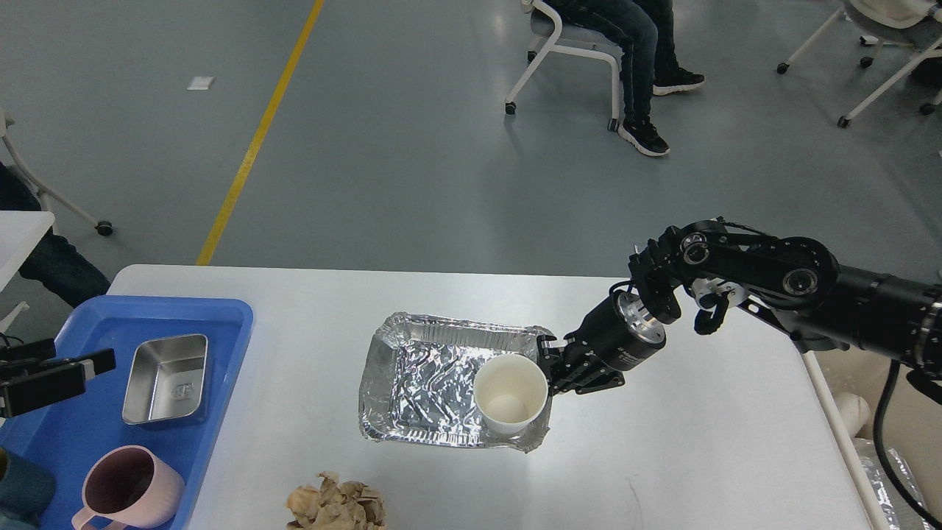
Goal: Tidy desktop
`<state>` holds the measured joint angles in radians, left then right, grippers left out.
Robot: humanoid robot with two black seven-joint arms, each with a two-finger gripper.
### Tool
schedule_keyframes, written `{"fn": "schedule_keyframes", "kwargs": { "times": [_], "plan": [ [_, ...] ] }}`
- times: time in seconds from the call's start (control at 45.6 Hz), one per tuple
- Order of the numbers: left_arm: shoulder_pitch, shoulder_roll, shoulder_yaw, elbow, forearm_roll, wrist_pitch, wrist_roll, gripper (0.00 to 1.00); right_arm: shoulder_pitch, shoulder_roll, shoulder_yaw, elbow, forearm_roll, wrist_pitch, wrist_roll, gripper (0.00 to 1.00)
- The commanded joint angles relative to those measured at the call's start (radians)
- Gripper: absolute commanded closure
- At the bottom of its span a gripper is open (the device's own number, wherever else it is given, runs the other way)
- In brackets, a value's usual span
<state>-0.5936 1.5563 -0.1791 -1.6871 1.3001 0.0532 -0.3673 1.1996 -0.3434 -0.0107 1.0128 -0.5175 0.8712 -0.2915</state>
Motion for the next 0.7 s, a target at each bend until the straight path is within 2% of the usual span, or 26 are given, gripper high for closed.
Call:
{"fn": "schedule_keyframes", "kwargs": {
  "times": [0.0, 0.197, 0.351, 0.438, 0.679],
  "plan": [
    [0.003, -0.060, 0.003, 0.001, 0.004, -0.012, 0.005, 0.02, 0.000, -0.005, 0.000, 0.001, 0.001, 0.000, 0.000, 1.00],
    [0.000, -0.330, 0.009, 0.038, 0.177, -0.095, 0.013, 0.02, 0.002, -0.003, 0.002, 0.001, 0.001, 0.000, 0.000, 1.00],
    [0.005, -0.461, 0.016, 0.056, 0.334, -0.142, 0.014, 0.02, 0.000, -0.005, 0.002, 0.001, 0.001, 0.000, 0.000, 1.00],
    [0.001, -0.507, 0.049, 0.081, 0.347, -0.184, 0.014, 0.02, 0.000, -0.003, 0.002, 0.001, 0.001, 0.000, 0.000, 1.00],
    [-0.002, -0.532, 0.070, 0.133, 0.396, -0.208, 0.011, 0.02, 0.000, -0.016, 0.003, 0.004, 0.001, 0.000, 0.000, 1.00]
  ]
}}
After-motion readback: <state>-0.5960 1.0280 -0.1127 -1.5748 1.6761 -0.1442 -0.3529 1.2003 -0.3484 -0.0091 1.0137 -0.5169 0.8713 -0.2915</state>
